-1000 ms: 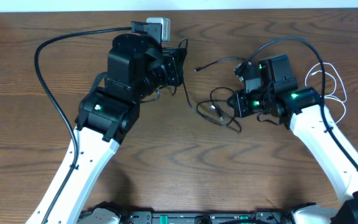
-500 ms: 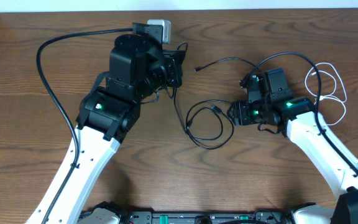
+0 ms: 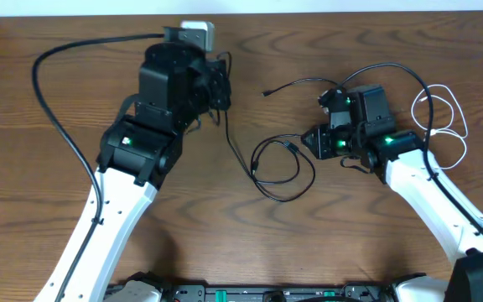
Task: Untangle cables
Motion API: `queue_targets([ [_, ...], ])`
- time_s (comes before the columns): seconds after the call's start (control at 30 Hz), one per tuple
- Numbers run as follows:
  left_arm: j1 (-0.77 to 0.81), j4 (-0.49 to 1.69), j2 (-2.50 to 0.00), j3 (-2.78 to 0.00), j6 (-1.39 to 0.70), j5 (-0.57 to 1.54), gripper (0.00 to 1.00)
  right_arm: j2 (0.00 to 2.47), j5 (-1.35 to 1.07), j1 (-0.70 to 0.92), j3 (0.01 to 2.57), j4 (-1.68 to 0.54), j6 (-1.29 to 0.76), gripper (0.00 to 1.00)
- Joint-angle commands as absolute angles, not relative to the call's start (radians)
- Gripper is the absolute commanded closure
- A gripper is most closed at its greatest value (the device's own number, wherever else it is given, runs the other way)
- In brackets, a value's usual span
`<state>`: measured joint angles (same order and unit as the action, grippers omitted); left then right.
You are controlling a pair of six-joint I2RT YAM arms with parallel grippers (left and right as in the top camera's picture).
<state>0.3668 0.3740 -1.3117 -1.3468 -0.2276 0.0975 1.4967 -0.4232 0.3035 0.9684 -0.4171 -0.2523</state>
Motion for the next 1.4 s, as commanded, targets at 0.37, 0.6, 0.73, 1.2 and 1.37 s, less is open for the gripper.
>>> queue_targets([
  [0.37,0.363,0.309,-1.128,-1.365,-0.195,0.061,0.92,1.671,-0.512,0.442,0.965,-0.29,-0.317,0.63],
  [0.6,0.363,0.335,-1.156,-1.365,-0.195,-0.063,0.92,1.811,-0.699,0.52,0.965,-0.195,-0.322,0.6],
  [0.73,0.363,0.335,-1.156,-1.365,-0.195,-0.069,0.92,1.866,-0.751,0.519,0.965,-0.162,-0.348,0.6],
  [1.2,0.363,0.347,-1.156,-1.365,-0.195,-0.069,0.93,1.991,-0.868,0.523,0.965,-0.08,-0.41,0.72],
  [1.37,0.363,0.403,-1.163,-1.365,-0.195,-0.069,0.92,1.993,-0.923,0.514,0.965,-0.035,-0.415,0.99],
])
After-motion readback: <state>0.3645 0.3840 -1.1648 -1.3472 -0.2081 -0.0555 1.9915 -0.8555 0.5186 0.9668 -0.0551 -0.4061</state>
